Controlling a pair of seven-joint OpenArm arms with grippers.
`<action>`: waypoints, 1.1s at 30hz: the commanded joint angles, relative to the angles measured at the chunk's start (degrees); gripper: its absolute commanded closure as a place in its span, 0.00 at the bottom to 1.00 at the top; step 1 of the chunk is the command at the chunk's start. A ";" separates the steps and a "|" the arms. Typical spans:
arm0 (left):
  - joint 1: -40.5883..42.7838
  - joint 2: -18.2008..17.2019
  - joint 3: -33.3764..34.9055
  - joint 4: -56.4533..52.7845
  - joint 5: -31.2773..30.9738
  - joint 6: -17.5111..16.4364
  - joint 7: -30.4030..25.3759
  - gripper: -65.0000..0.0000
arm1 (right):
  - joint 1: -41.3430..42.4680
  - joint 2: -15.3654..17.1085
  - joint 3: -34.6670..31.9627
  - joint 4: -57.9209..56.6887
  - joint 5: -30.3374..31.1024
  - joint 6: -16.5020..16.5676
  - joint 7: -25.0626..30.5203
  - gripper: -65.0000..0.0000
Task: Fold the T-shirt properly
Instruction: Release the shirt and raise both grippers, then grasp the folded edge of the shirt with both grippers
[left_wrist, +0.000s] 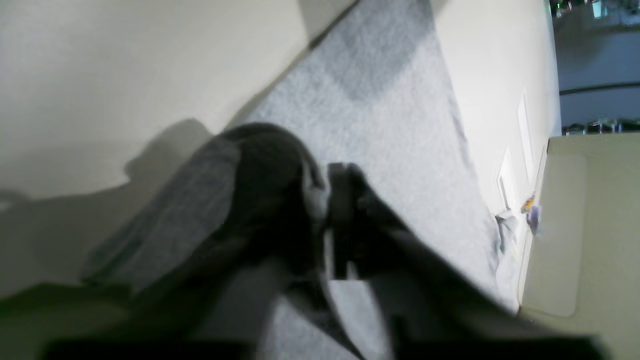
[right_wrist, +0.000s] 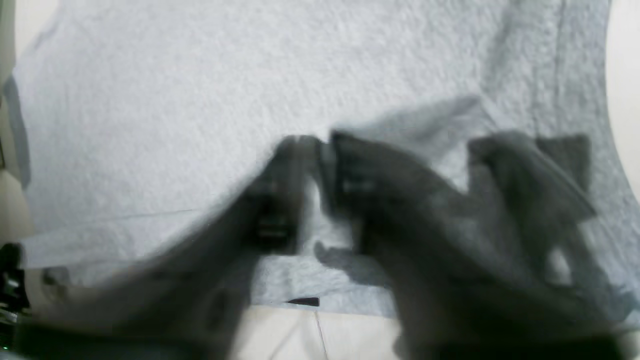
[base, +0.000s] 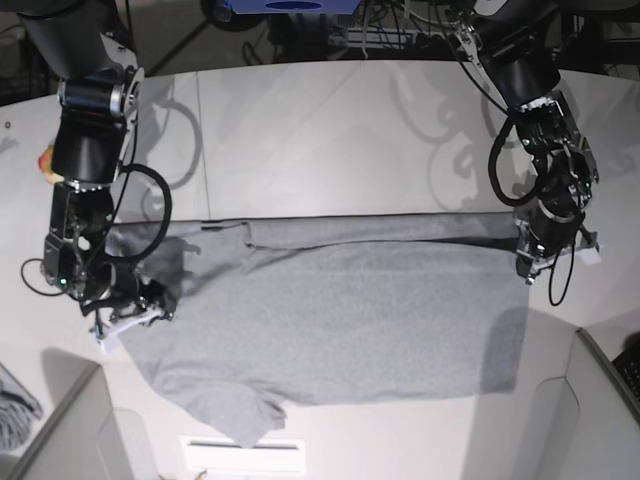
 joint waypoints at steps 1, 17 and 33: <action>-1.09 -0.81 -0.14 0.96 -0.90 -0.75 -0.68 0.66 | 1.69 0.83 1.15 1.21 1.13 0.23 0.97 0.55; 11.92 1.38 -4.10 18.45 -1.08 -4.27 -0.86 0.23 | -19.94 -5.33 19.70 35.32 1.40 -4.43 -0.53 0.55; 10.61 6.22 -13.77 3.77 -0.64 -12.44 -0.77 0.23 | -27.94 -10.95 22.34 38.75 1.31 -4.43 -0.26 0.55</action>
